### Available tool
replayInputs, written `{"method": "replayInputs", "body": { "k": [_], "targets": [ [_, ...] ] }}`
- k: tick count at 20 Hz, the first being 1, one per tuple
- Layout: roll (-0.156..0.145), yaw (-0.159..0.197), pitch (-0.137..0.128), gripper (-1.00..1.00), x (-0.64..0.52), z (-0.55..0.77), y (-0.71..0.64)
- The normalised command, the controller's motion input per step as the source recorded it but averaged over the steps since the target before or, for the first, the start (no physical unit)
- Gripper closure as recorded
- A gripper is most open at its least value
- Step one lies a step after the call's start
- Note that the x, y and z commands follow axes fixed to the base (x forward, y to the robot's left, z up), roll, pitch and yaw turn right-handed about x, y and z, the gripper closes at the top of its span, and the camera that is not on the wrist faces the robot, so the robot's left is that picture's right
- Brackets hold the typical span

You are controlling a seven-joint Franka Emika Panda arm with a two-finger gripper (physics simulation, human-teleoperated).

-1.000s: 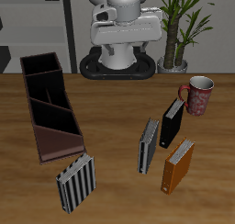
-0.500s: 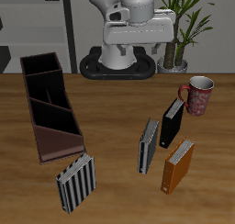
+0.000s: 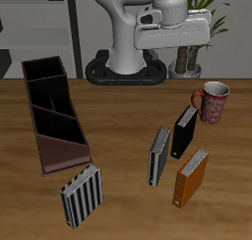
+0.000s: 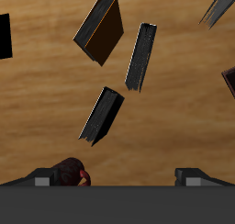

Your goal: Place the black book into the right desk caddy's left compartment

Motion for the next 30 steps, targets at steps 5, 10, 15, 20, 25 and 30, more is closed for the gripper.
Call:
{"method": "replayInputs", "body": {
  "k": [5,10,15,20,25,30],
  "targets": [
    [0.018,-0.078,-0.021,-1.00,0.07,0.05,0.35],
    [-0.017,-0.020,-0.039,-1.00,0.09,-0.04,0.19],
    [-0.068,-0.027,-0.012,-1.00,0.16,-0.14,0.02],
    [-0.045,-0.012,-0.014,-1.00,0.11,-0.26,0.04],
    [-0.021,0.008,-0.025,-1.00,0.04,-0.30,0.09],
    [-0.012,-0.007,0.016,-1.00,0.06,-0.26,0.03]
  ]
}}
